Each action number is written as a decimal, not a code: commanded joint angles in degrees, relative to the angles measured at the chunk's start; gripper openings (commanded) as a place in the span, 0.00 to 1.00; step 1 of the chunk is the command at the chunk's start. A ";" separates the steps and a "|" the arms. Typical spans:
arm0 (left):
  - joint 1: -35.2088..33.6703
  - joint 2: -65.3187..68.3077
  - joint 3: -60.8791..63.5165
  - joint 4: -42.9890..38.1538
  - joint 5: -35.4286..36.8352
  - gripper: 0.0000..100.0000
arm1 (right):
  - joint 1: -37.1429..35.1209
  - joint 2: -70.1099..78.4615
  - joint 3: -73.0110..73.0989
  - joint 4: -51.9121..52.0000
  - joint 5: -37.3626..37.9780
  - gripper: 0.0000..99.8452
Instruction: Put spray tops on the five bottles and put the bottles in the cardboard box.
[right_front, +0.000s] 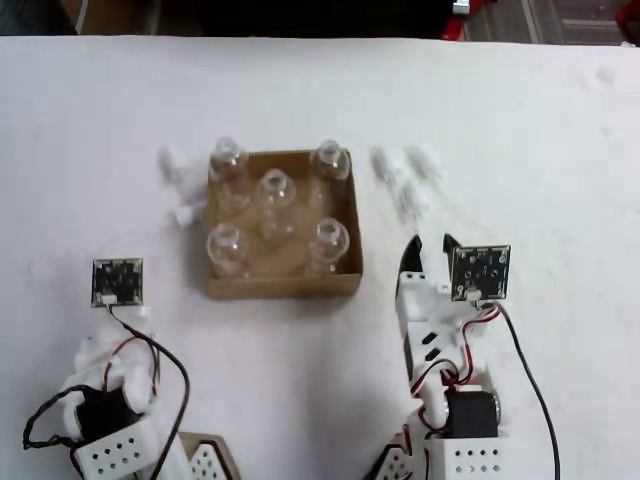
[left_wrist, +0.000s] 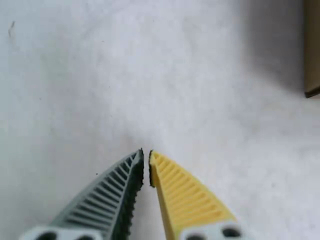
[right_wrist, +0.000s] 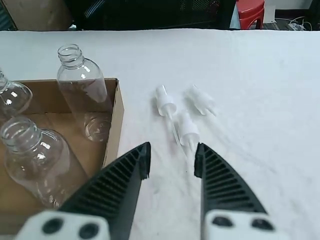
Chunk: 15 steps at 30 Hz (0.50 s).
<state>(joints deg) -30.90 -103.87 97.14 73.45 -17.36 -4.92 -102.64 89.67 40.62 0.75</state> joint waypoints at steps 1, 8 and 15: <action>0.57 -0.84 -0.18 0.35 -0.26 0.02 | 0.48 -0.22 0.44 -1.54 -0.35 0.13; 0.75 -0.84 -0.18 0.35 -0.18 0.02 | 0.48 -0.22 0.62 -1.63 -0.35 0.13; 1.01 -0.84 -0.18 0.09 -0.18 0.02 | 0.13 -0.22 0.79 -1.63 -0.35 0.13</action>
<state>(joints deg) -30.90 -103.87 97.14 73.45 -17.36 -4.92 -102.64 90.81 40.62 0.75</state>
